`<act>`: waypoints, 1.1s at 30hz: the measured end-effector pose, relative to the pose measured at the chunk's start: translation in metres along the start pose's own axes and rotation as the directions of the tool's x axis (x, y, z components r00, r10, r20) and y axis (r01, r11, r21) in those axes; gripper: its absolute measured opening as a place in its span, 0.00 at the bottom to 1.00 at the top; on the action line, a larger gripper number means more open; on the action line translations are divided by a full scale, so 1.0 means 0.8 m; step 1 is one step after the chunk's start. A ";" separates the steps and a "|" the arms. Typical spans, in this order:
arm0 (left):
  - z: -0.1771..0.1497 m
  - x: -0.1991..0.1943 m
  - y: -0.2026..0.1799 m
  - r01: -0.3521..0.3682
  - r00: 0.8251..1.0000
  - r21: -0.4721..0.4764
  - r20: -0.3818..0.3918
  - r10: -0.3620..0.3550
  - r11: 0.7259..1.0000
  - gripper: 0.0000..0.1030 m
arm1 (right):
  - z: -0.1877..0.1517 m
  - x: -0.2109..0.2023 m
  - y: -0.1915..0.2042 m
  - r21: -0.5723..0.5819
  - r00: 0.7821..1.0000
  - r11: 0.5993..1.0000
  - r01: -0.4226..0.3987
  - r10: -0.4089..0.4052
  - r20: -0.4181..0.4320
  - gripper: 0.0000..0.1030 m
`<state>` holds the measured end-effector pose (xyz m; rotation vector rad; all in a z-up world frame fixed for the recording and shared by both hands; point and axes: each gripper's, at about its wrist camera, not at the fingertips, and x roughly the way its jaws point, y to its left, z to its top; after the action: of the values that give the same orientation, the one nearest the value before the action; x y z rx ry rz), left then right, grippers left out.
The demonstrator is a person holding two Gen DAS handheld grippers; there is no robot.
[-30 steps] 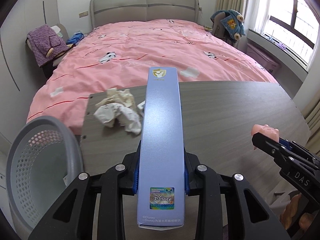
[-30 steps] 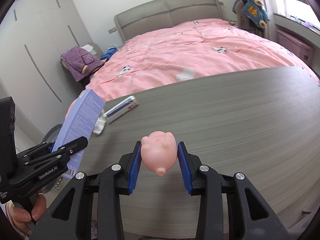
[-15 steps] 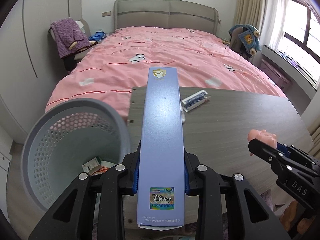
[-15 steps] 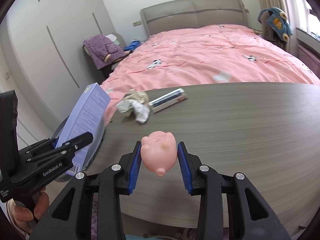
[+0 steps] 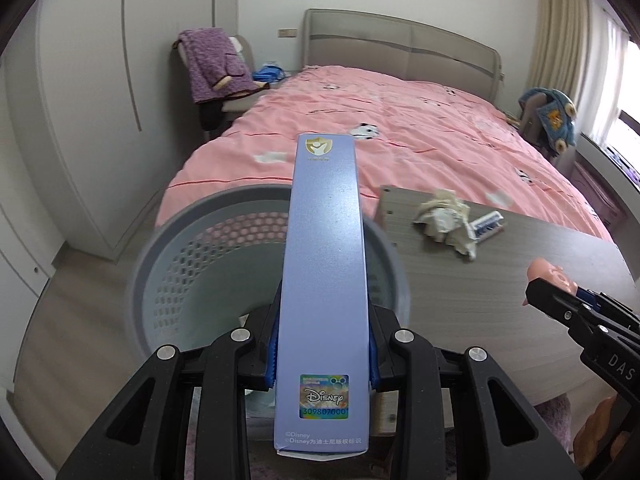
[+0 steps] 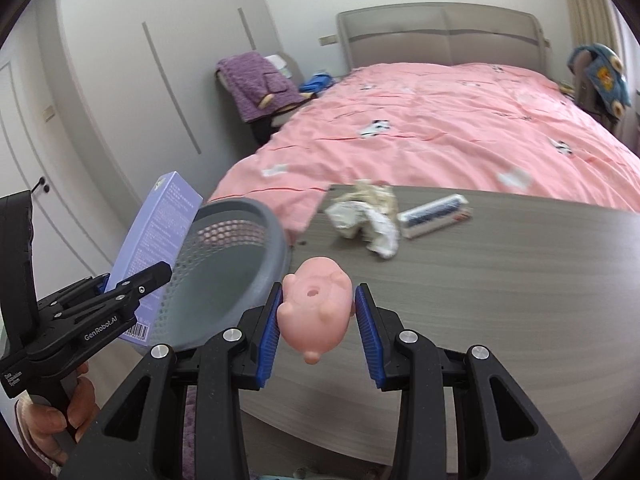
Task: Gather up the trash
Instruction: 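Carry the lavender box and pink piggy over the basket with both tools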
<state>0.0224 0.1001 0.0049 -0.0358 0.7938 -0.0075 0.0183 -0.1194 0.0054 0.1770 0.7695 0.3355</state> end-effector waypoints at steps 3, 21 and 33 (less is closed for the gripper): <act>-0.001 0.006 0.019 -0.032 0.999 -0.022 -0.007 0.032 0.999 0.30 | 0.004 0.017 0.021 -0.028 0.999 0.999 -0.032 0.031 -0.022 0.35; 0.000 0.057 0.076 -0.106 0.991 -0.097 -0.093 0.097 0.990 0.30 | 0.028 0.106 0.078 -0.113 0.987 0.986 -0.120 0.107 -0.116 0.35; 0.005 0.076 0.083 -0.117 0.987 -0.110 -0.121 0.104 0.987 0.30 | 0.035 0.126 0.097 -0.143 0.983 0.979 -0.146 0.126 -0.136 0.35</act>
<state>0.0670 0.1655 -0.0381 -0.1026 0.9097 0.1431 0.0874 -0.0121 -0.0188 0.0651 0.8550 0.5380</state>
